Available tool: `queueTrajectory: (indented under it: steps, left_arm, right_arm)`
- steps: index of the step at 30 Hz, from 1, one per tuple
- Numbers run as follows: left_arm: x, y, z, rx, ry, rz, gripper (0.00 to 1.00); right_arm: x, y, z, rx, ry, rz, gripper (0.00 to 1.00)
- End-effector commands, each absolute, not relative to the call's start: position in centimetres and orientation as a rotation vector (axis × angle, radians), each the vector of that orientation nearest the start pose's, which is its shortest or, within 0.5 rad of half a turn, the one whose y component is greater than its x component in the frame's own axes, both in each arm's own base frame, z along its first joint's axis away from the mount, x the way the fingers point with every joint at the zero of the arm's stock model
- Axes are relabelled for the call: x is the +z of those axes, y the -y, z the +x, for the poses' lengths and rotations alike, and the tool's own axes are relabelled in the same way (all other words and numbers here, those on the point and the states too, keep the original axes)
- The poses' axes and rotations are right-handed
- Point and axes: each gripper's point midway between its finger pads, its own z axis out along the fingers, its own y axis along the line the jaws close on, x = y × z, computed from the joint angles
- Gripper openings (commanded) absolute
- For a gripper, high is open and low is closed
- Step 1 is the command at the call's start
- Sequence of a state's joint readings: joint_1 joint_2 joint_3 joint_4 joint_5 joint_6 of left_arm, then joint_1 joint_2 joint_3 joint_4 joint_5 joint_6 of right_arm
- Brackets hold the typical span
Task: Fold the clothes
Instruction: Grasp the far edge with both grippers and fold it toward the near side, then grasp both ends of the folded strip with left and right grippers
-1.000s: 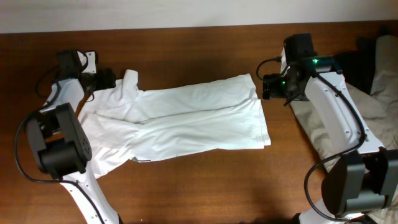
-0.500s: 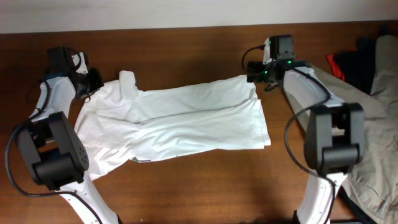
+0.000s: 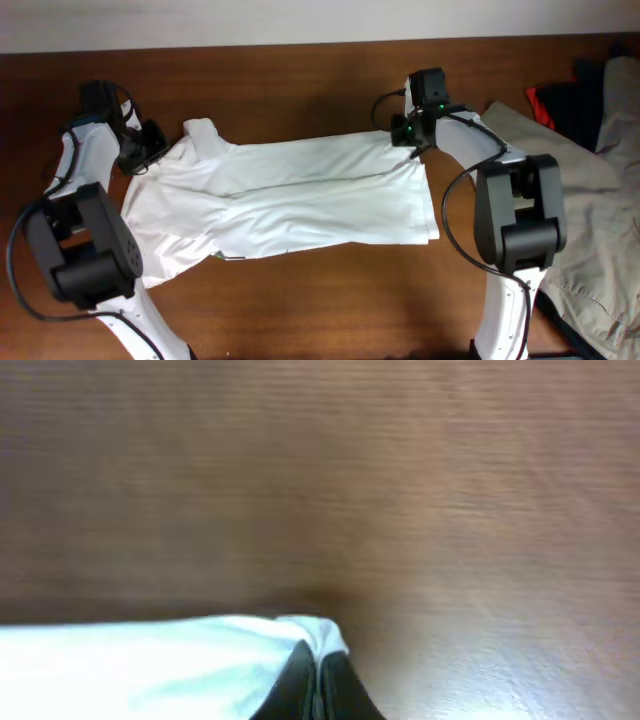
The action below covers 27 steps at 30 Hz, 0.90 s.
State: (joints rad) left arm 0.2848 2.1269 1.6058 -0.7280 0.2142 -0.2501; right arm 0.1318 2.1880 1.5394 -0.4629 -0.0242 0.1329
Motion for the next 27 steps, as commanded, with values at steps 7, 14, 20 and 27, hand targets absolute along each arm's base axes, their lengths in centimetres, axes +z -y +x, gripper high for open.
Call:
queueTrajectory:
  steps: [7,14,20,27]
  left_arm:
    - [15.0,-6.9,36.9,-0.328,-2.854,-0.631,0.00]
    - [13.4,-8.8,30.9,-0.038,-3.089,-0.708,0.00]
    - [9.7,-8.2,29.0,-0.057,-3.160,-0.726,0.00]
    - [10.5,-8.4,29.2,-0.039,-3.138,-0.720,0.34]
  right_arm:
    - [10.2,-2.4,39.6,-0.195,-2.923,0.048,0.04]
    - [10.4,0.6,32.0,-0.469,-3.207,-0.002,0.05]
    - [9.2,0.5,28.4,-0.469,-3.350,-0.025,0.49]
    - [6.9,1.1,28.0,-0.039,-3.395,0.246,0.56]
